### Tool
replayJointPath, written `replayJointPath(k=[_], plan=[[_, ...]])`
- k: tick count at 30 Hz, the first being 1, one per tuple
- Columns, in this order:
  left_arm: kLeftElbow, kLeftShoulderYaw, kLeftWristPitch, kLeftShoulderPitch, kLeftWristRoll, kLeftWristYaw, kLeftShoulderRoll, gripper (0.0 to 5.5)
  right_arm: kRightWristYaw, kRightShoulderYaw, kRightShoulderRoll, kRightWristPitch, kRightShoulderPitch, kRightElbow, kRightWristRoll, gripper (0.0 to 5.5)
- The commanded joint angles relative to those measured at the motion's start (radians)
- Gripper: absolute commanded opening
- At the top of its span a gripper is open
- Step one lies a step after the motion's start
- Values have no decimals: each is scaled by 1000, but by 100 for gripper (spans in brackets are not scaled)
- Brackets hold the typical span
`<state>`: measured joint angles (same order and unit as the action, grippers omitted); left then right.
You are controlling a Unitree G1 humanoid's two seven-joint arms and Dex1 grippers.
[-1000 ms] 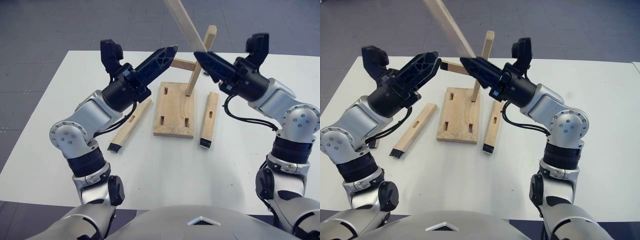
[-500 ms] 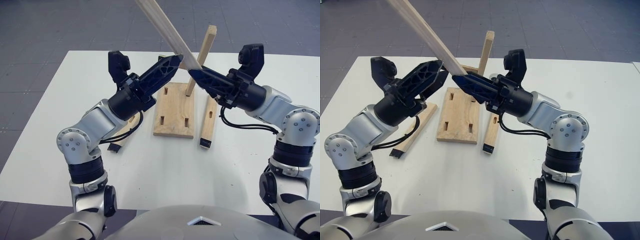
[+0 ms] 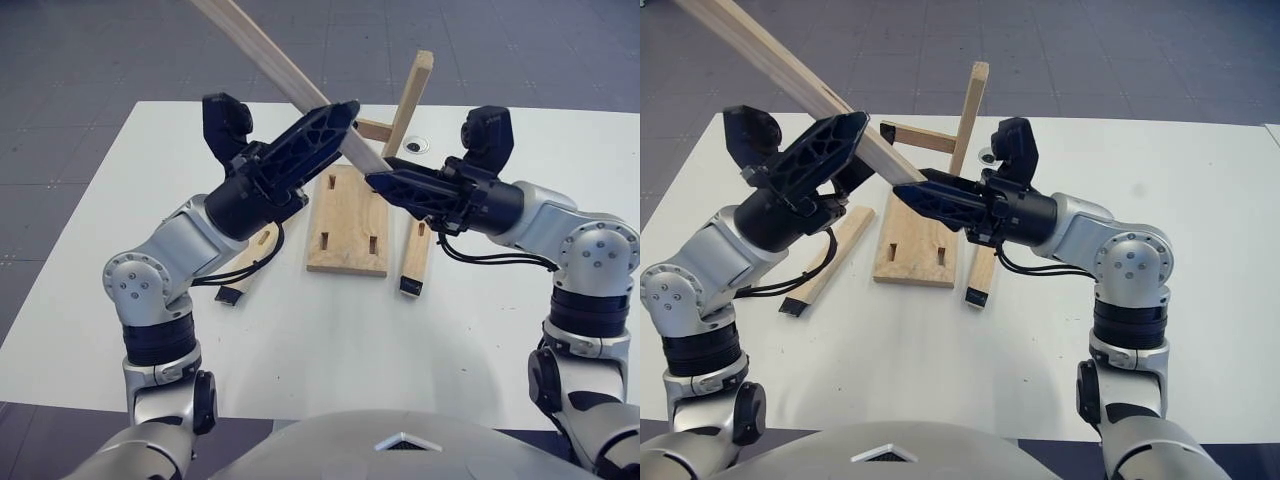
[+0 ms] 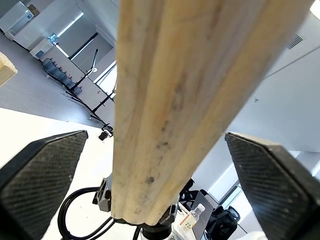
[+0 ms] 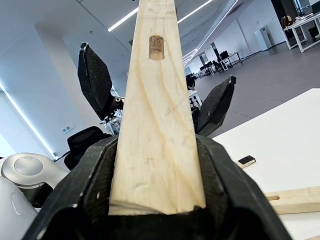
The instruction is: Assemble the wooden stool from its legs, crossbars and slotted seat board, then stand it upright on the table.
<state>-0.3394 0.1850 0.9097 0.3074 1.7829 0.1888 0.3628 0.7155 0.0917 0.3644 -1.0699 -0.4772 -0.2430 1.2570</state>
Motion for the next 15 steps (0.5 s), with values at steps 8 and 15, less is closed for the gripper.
replayJointPath(k=[8,15], plan=[[1,-24,-19,8,-4,31,35,331,44,-16,22,11,-9,19,-50,205],[0,-29,-26,2,-10,41,46,234,47,-18,19,-1,-9,19,-47,205]])
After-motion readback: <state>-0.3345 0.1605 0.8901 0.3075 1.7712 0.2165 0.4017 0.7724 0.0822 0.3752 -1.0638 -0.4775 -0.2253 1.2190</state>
